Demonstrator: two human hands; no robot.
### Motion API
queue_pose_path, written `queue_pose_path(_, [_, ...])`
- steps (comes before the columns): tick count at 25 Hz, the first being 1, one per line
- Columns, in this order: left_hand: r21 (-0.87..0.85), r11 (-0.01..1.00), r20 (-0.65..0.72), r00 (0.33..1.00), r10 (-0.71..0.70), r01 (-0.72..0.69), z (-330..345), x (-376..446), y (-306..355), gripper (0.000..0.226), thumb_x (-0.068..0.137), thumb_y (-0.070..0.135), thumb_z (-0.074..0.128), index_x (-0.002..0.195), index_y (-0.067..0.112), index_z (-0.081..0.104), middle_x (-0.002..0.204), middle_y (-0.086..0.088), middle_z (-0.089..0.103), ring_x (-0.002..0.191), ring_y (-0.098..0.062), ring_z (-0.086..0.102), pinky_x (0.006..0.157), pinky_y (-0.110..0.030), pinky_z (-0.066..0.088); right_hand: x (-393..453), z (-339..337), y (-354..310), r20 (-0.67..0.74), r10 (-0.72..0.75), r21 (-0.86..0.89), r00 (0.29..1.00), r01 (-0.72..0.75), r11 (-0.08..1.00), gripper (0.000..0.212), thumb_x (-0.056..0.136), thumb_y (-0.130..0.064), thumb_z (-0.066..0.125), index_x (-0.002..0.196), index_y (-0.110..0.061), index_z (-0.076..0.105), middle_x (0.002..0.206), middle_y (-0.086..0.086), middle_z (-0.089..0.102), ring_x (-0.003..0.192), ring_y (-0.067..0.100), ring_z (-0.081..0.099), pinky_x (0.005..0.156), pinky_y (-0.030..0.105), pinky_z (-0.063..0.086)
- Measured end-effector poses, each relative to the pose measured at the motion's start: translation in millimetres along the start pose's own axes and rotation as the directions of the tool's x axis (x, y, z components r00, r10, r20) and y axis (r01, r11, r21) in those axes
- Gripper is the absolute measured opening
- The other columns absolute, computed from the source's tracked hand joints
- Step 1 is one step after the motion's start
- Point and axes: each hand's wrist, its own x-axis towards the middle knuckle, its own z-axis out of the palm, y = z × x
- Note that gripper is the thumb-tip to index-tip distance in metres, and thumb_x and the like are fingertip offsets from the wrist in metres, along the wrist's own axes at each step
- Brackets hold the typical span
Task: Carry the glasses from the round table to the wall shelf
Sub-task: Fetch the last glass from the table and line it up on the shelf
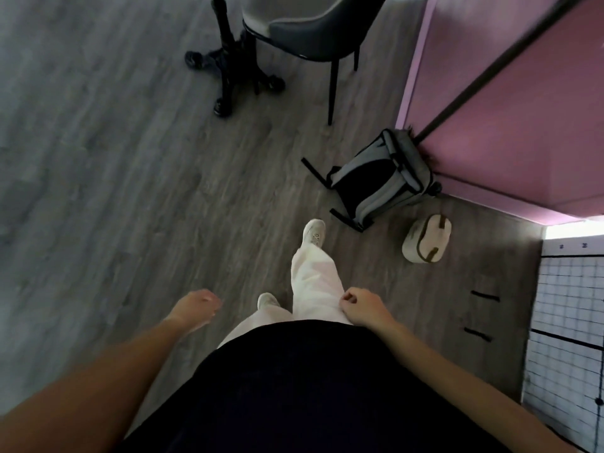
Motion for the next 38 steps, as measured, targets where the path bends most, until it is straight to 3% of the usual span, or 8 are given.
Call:
queue_pose_path(2, [0.135,0.99,0.196,0.981,0.013,-0.041,8.9,3.5,34.5,0.016,0.092,0.021,0.058,0.096,0.012,0.071,0.103,-0.011,0.071,0.101,-0.03,0.067,0.081,-0.029,0.05,17.3,-16.6,-18.5,-0.029,0.011,0.05,1.0,-0.01,0.999,0.017,0.085,-0.031,0.053,0.087,-0.024,0.069,0.087,-0.005,0.069,0.085,0.016,0.062,0.08,0.032,0.05])
queue_pose_path(4, [0.265,0.955,0.28,0.958,0.055,-0.132,5.5,13.4,71.0,0.021,0.092,0.032,0.056,0.101,0.018,0.069,0.111,-0.003,0.069,0.104,-0.021,0.064,0.091,-0.03,0.049,45.2,-44.1,-44.4,-0.048,-0.001,0.094,0.999,0.006,0.996,0.017,0.084,-0.032,0.052,0.084,-0.025,0.068,0.084,-0.006,0.068,0.081,0.013,0.062,0.075,0.031,0.051])
queue_pose_path(13, [0.13,0.977,-0.104,0.977,0.185,-0.171,-131.2,105.8,246.6,0.01,0.09,0.029,0.059,0.089,0.026,0.068,0.101,-0.002,0.072,0.097,-0.022,0.065,0.078,-0.028,0.044,169.3,-202.9,-142.7,0.03,-0.049,-0.108,0.998,0.052,0.993,0.027,0.091,-0.027,0.048,0.095,-0.009,0.067,0.098,0.008,0.068,0.091,0.026,0.062,0.08,0.037,0.048])
queue_pose_path(19, [0.131,0.977,0.029,0.986,0.163,-0.165,-182.4,143.4,294.0,0.012,0.084,0.038,0.059,0.072,0.038,0.061,0.085,0.013,0.068,0.087,-0.011,0.064,0.075,-0.029,0.045,213.8,-255.4,-204.0,0.099,-0.026,-0.116,0.995,0.038,0.993,0.023,0.093,-0.031,0.052,0.096,-0.013,0.067,0.098,0.004,0.067,0.089,0.02,0.061,0.081,0.035,0.049])
queue_pose_path(25, [0.055,0.984,0.005,0.985,0.17,-0.17,-279.5,227.8,342.8,0.012,0.085,0.037,0.06,0.073,0.035,0.062,0.081,0.015,0.068,0.083,-0.011,0.064,0.074,-0.027,0.044,263.5,-268.2,-332.9,0.082,-0.046,-0.081,0.996,0.053,0.995,0.025,0.087,-0.028,0.049,0.085,-0.01,0.066,0.097,0.01,0.07,0.088,0.024,0.062,0.078,0.036,0.048])
queue_pose_path(30, [0.147,0.972,0.072,0.982,0.175,-0.184,-376.1,276.1,364.8,0.02,0.086,0.036,0.062,0.067,0.03,0.061,0.075,0.012,0.066,0.073,-0.008,0.061,0.068,-0.022,0.044,290.8,-291.1,-460.9,-0.002,-0.094,-0.1,0.996,0.093,0.991,0.024,0.09,-0.027,0.043,0.091,-0.015,0.063,0.107,0.011,0.068,0.101,0.031,0.061,0.083,0.035,0.045])
queue_pose_path(34, [0.169,0.964,0.09,0.977,0.192,-0.204,-422.7,303.7,383.9,0.013,0.089,0.03,0.061,0.076,0.026,0.062,0.087,0.003,0.068,0.088,-0.018,0.065,0.074,-0.025,0.045,304.3,-305.8,-508.6,-0.03,-0.092,-0.051,0.995,0.09,0.995,0.026,0.091,-0.028,0.045,0.101,-0.015,0.066,0.107,0.01,0.069,0.103,0.03,0.062,0.086,0.036,0.048])
queue_pose_path(38, [0.176,0.924,0.046,0.941,0.336,-0.338,-464.8,325.3,436.7,0.016,0.091,0.029,0.061,0.098,0.018,0.07,0.101,0.0,0.072,0.096,-0.019,0.067,0.086,-0.028,0.049,326.4,-333.5,-559.7,-0.044,-0.132,-0.047,0.99,0.13,0.99,0.03,0.089,-0.031,0.049,0.106,-0.017,0.069,0.109,0.009,0.071,0.103,0.028,0.064,0.09,0.036,0.05])
